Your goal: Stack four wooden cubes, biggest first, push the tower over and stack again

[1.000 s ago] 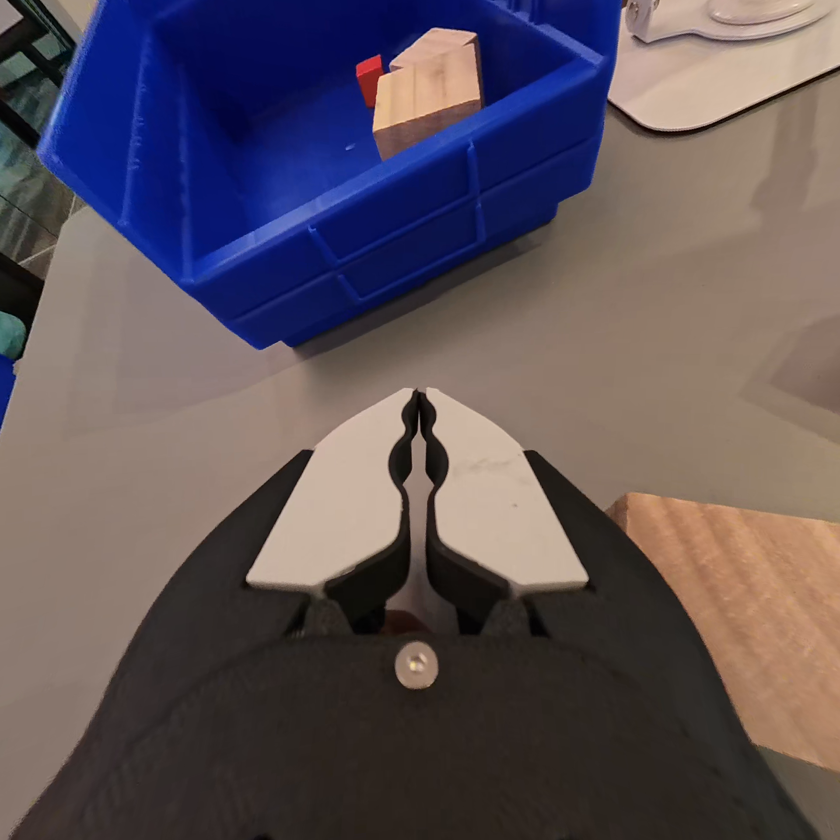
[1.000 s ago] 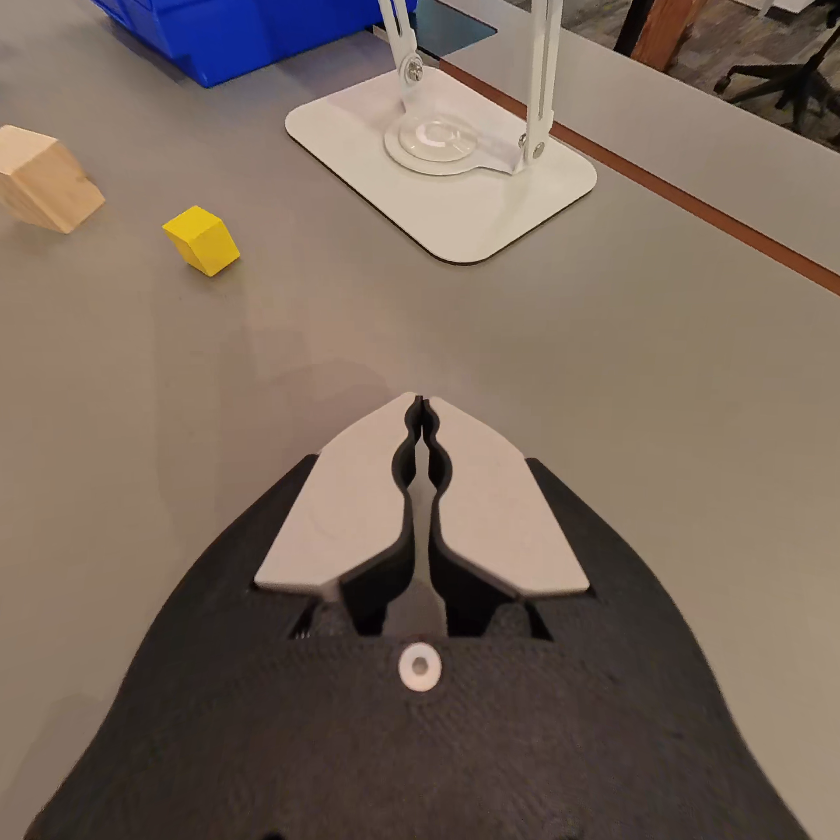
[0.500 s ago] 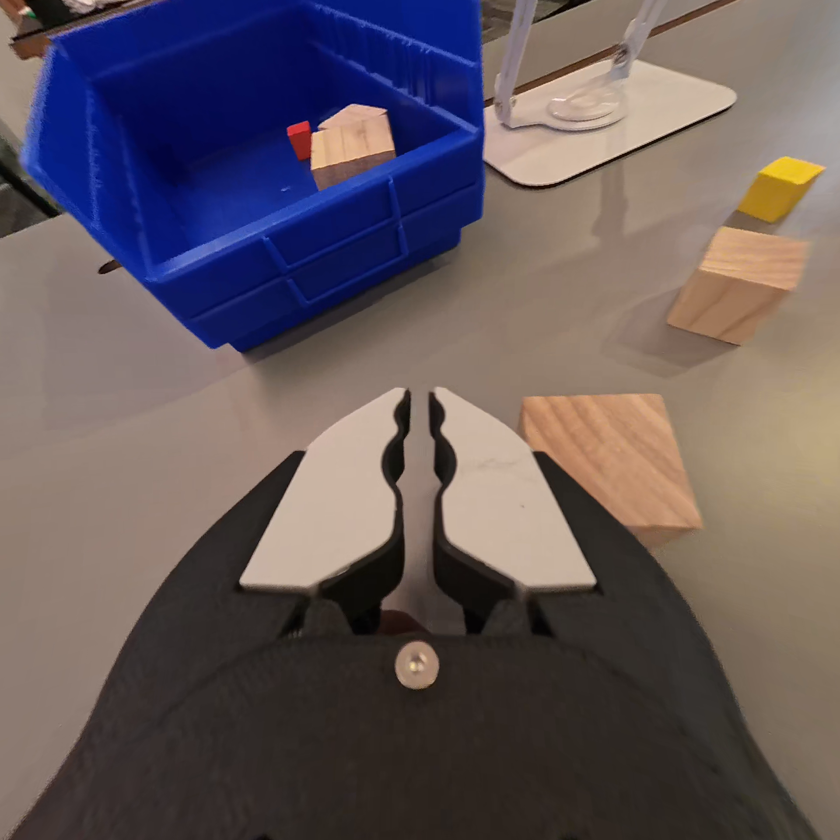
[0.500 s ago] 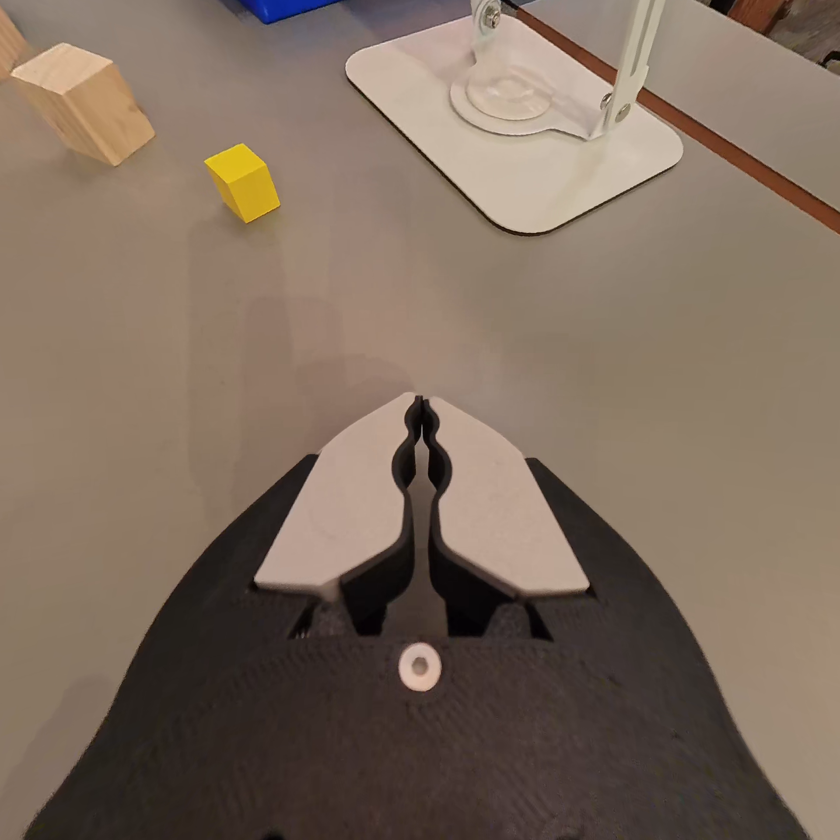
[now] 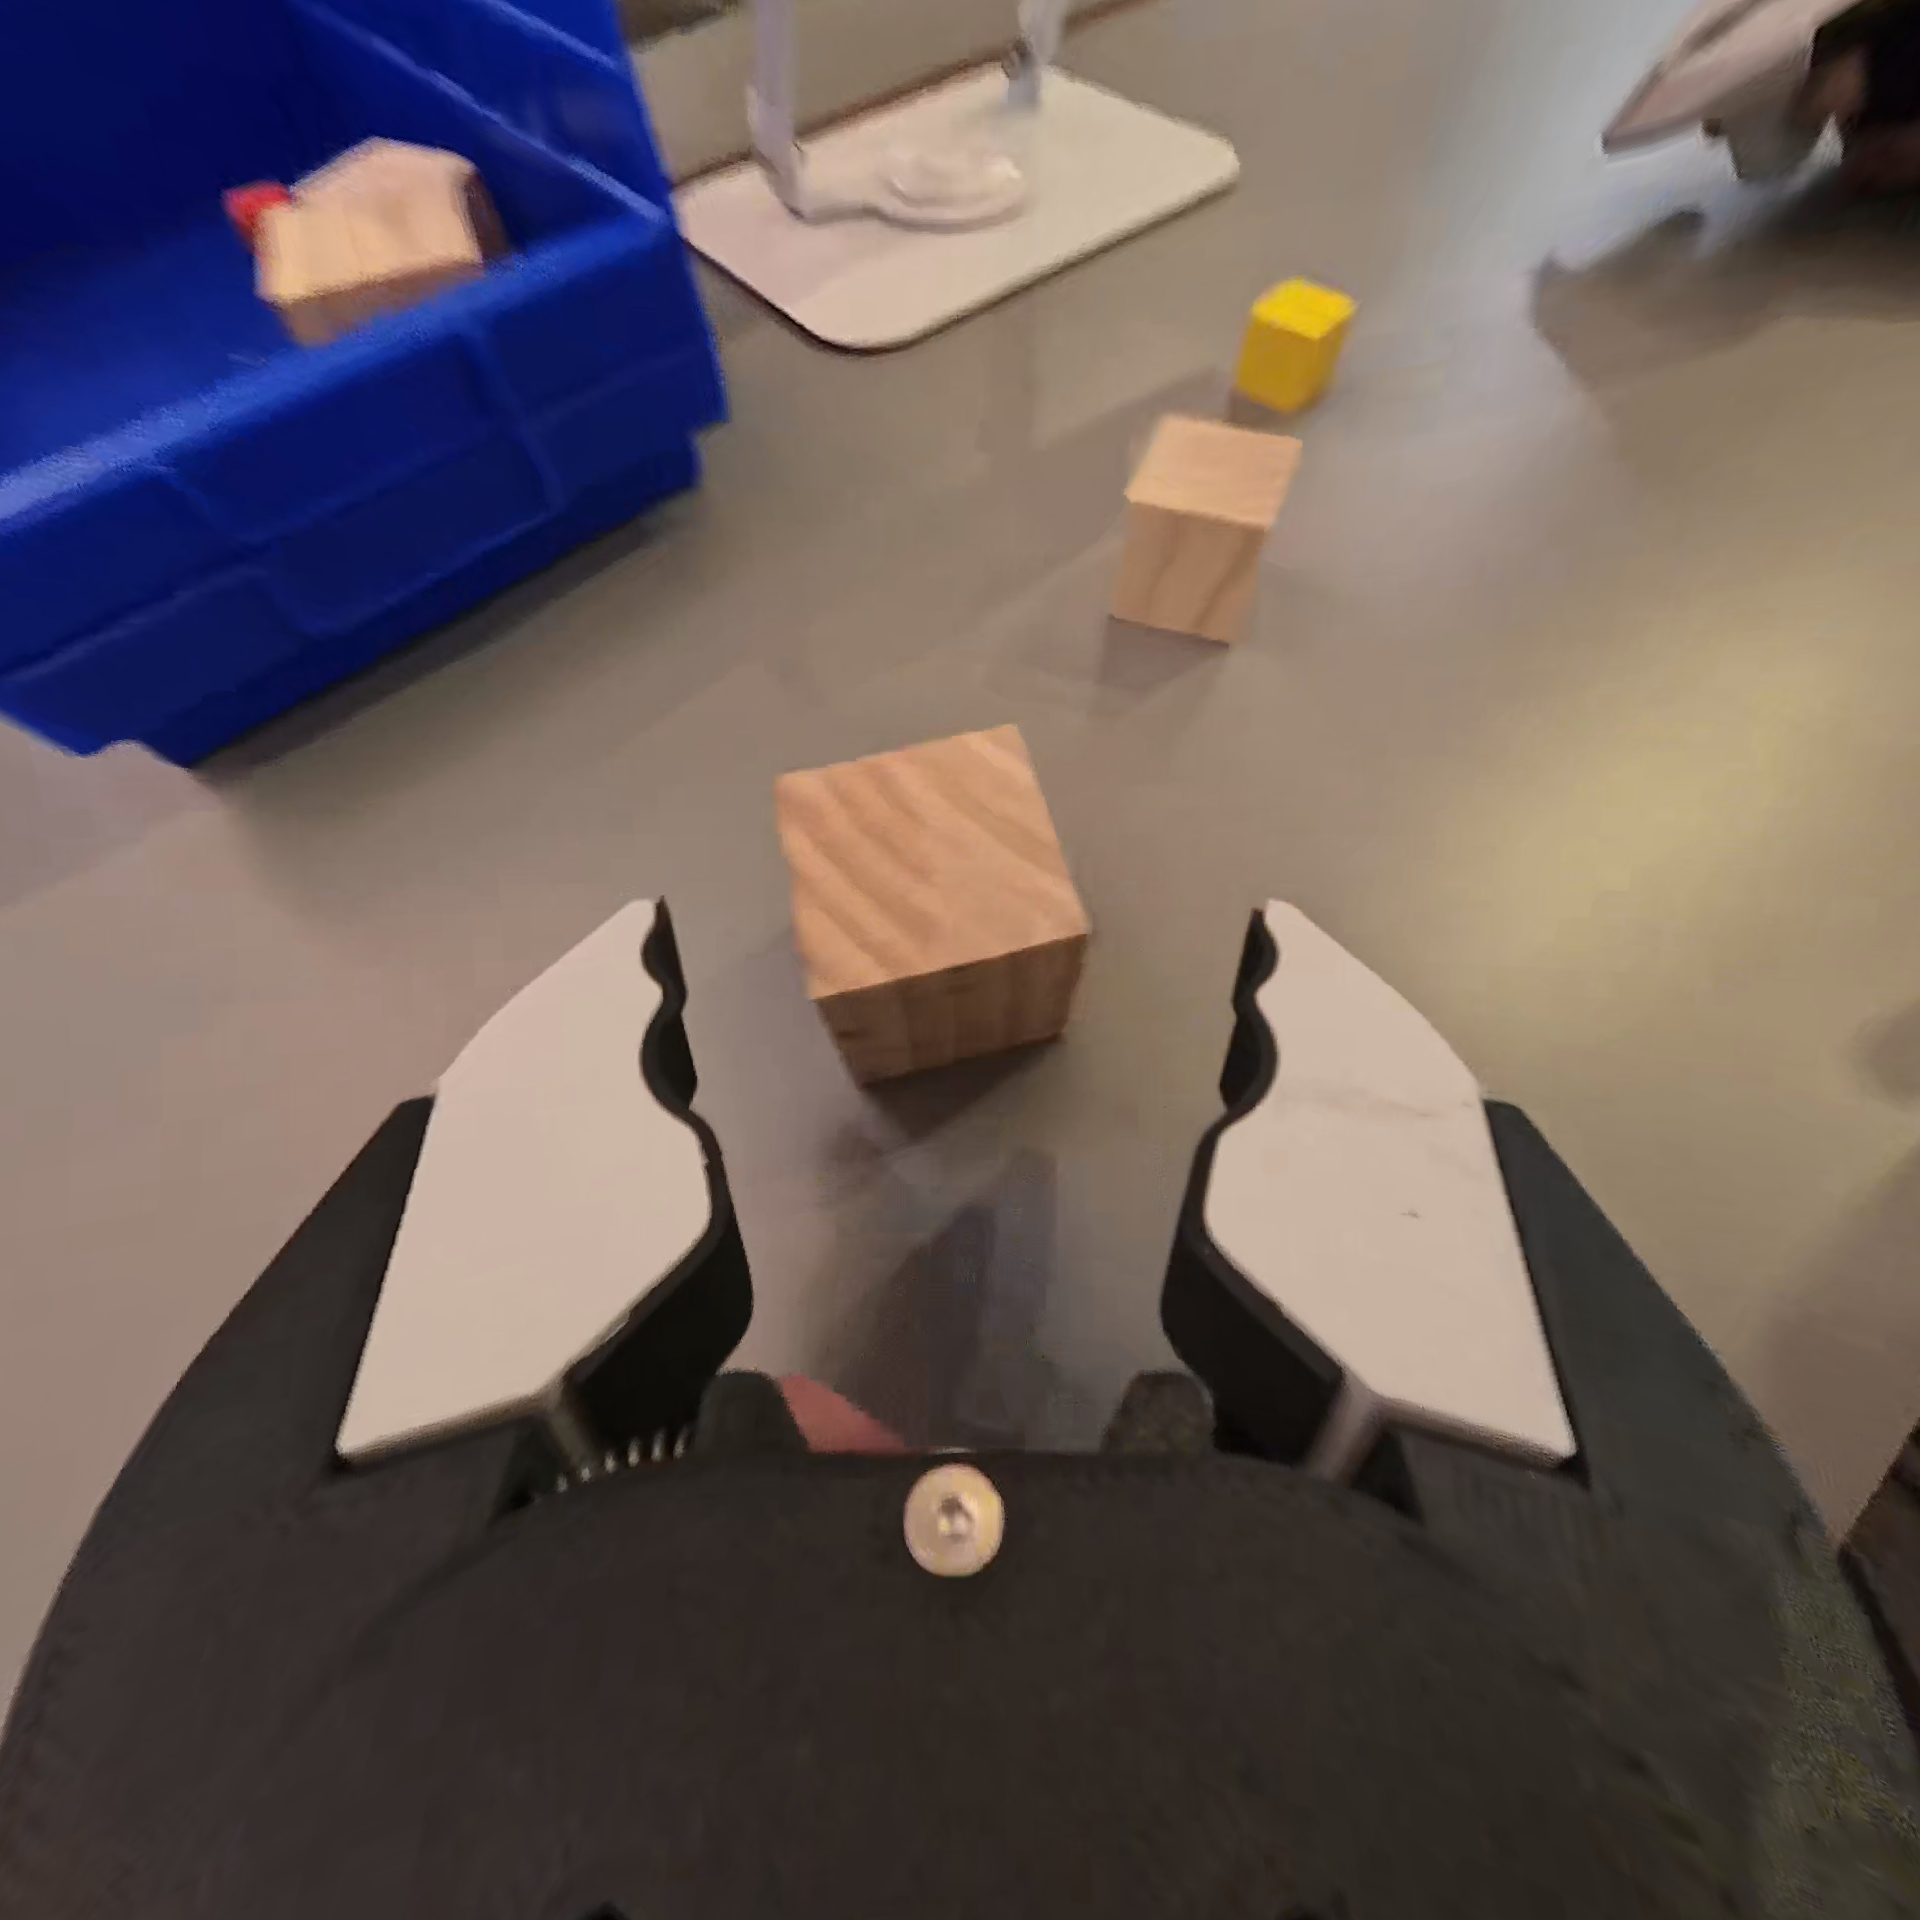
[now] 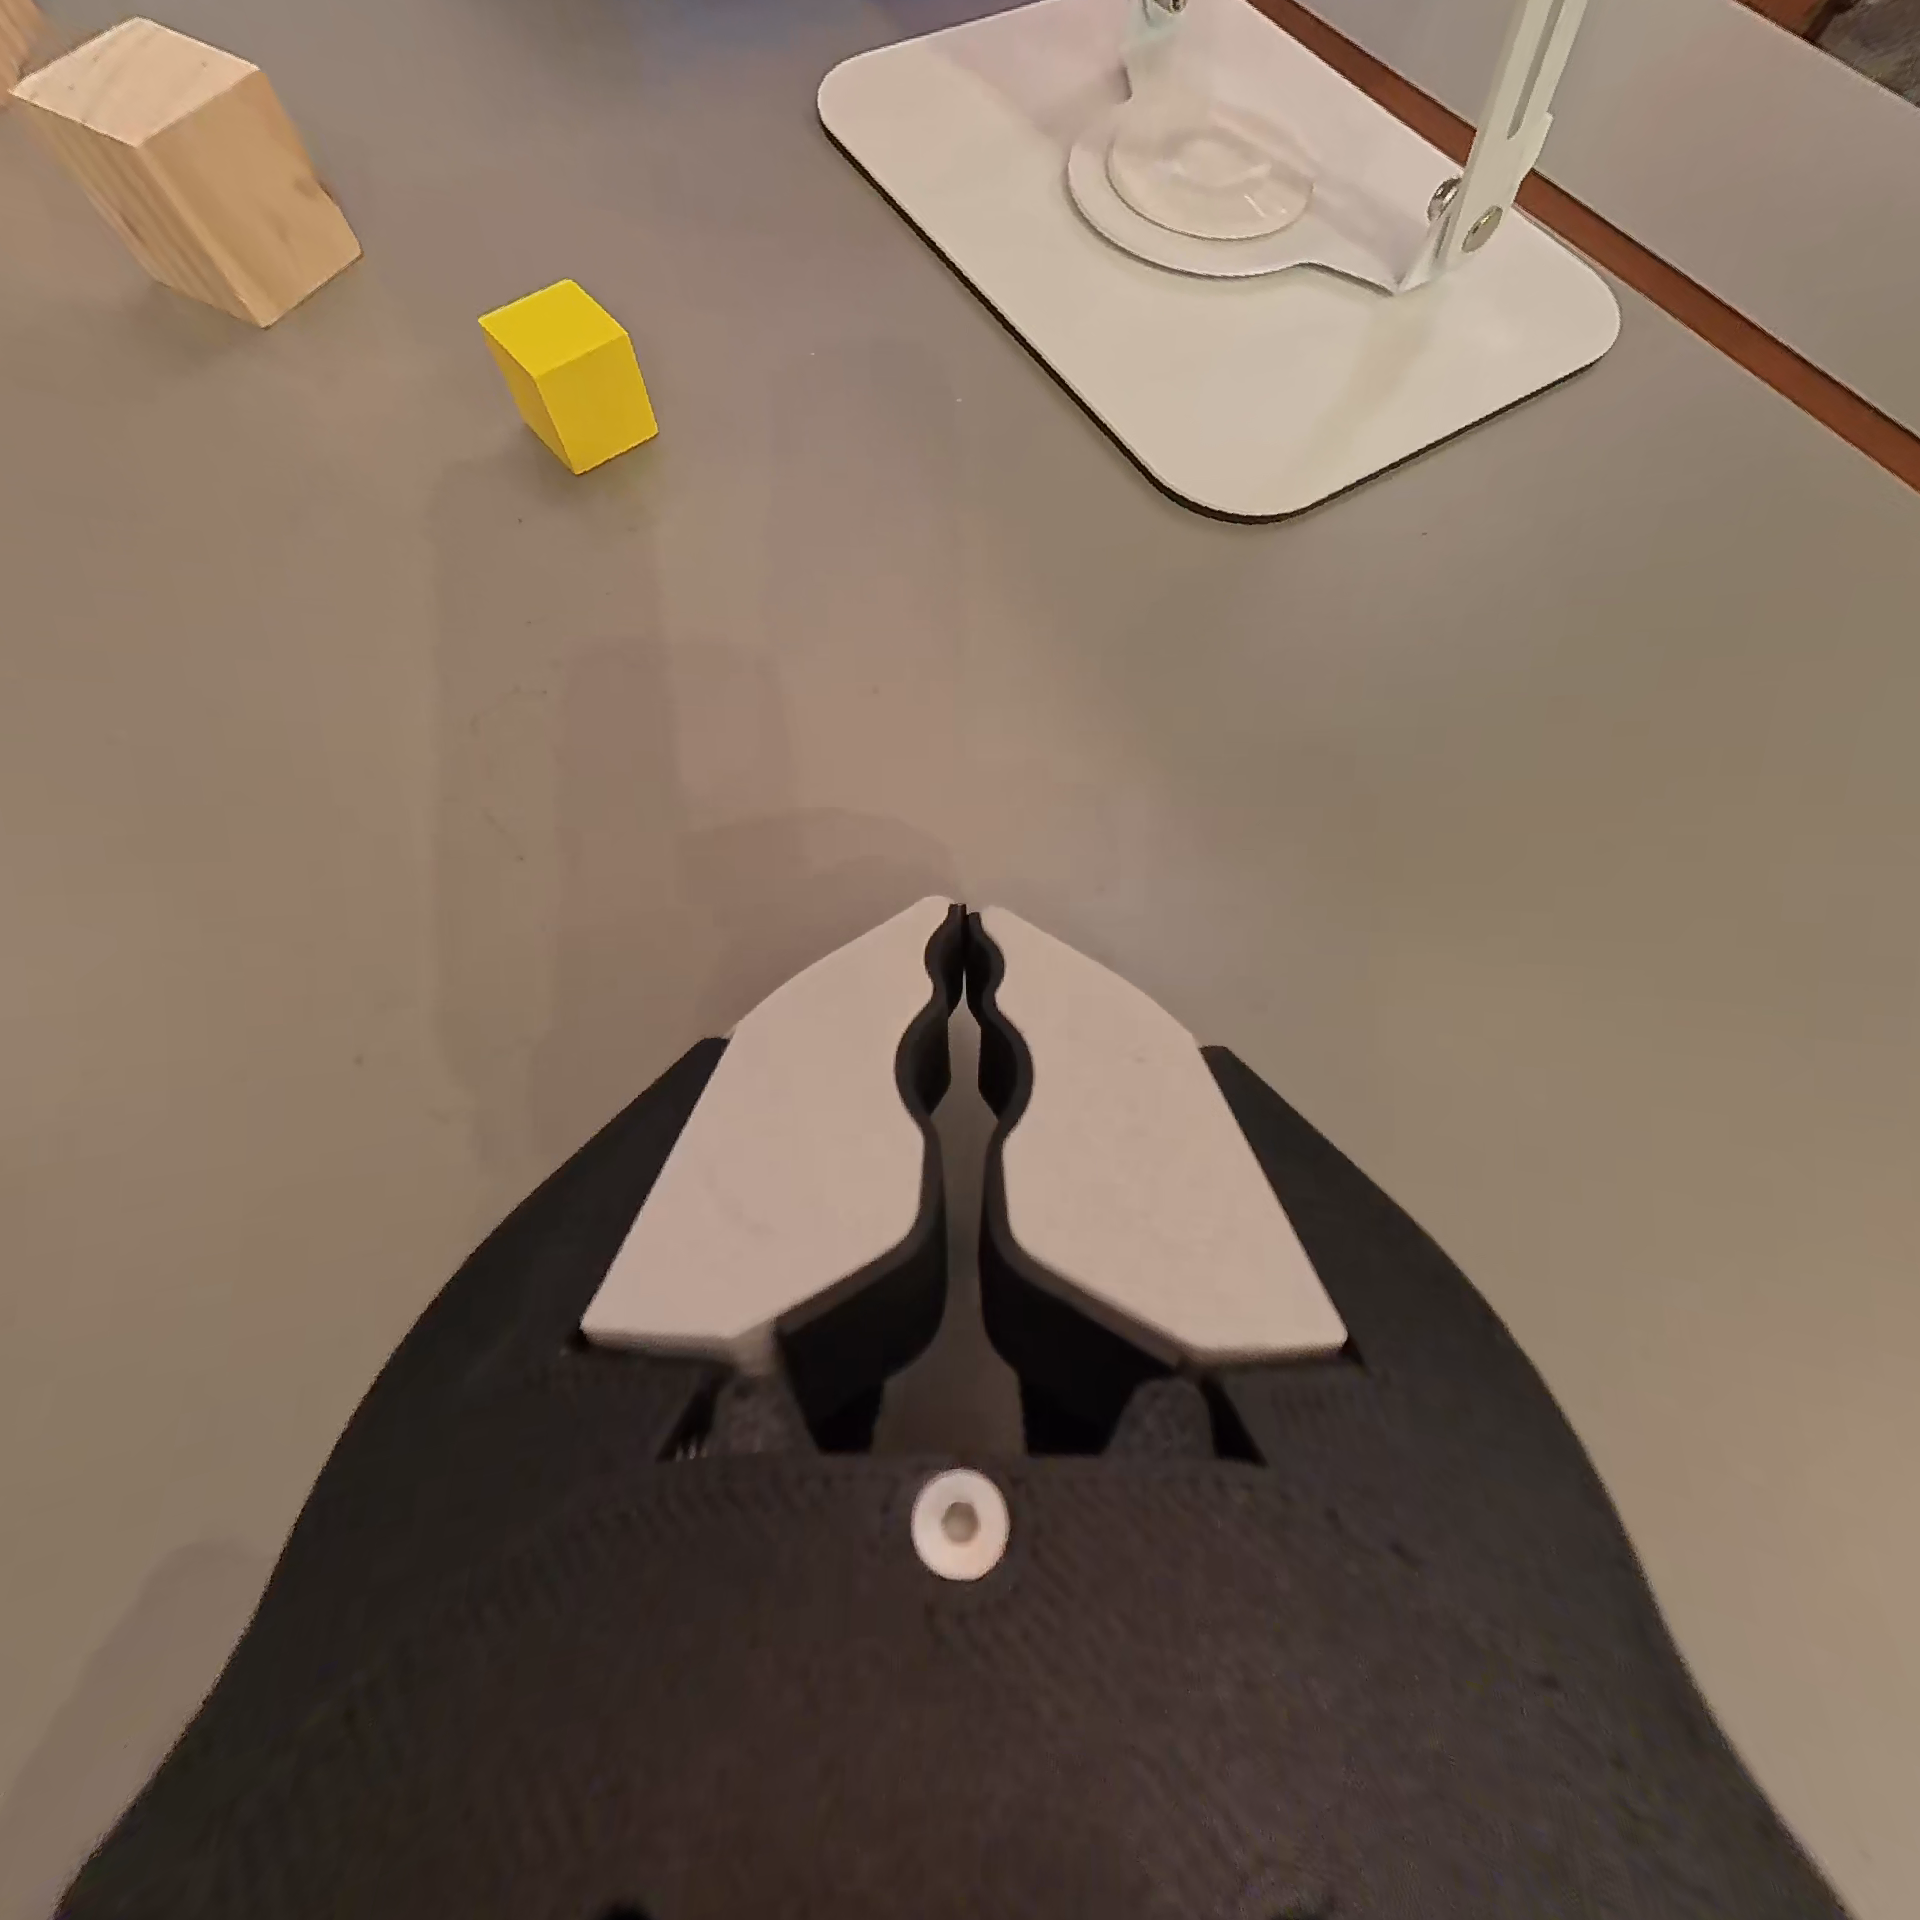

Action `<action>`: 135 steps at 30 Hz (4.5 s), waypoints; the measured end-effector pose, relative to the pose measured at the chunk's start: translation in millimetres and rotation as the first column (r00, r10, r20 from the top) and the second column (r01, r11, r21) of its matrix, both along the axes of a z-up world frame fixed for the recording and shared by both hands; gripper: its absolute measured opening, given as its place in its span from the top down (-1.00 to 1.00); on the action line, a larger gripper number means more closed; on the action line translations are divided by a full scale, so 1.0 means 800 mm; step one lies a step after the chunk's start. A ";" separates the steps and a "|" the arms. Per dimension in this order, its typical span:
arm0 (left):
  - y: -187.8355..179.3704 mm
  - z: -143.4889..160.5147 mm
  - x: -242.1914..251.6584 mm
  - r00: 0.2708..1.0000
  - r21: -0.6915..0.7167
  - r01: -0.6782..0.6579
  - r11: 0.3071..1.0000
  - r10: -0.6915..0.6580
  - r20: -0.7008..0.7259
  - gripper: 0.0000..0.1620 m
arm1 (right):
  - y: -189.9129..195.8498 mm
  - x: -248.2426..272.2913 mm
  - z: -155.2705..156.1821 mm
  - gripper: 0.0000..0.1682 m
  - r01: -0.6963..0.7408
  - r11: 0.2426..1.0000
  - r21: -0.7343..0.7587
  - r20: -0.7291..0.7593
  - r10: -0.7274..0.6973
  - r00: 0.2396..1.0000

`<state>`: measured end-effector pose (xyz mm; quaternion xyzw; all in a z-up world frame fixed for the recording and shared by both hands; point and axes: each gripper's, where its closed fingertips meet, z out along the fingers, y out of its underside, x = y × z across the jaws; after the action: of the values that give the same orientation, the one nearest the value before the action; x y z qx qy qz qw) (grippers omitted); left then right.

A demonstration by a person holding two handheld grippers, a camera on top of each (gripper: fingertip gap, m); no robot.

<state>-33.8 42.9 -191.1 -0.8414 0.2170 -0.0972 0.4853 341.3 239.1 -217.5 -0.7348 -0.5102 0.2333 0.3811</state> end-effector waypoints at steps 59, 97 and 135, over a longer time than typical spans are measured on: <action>0.057 -0.033 0.152 0.899 -0.045 0.407 0.913 -0.408 -0.161 0.22 | -0.123 -0.272 0.064 0.22 -0.775 0.621 -0.118 0.220 0.777 0.590; 0.075 -0.033 0.207 0.867 -0.046 0.472 0.880 -0.473 -0.159 0.22 | -0.169 -0.273 0.105 0.31 -0.814 0.572 -0.104 0.147 0.818 0.556; 0.108 -0.032 0.266 0.835 -0.045 0.526 0.849 -0.526 -0.159 0.22 | -0.107 -0.119 0.123 0.74 -0.685 0.723 -0.086 0.101 0.690 0.716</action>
<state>179.1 129.4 -217.0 -0.7542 0.4793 -0.1567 0.4206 246.5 153.3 -119.0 -0.5138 -0.7646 0.3218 0.2188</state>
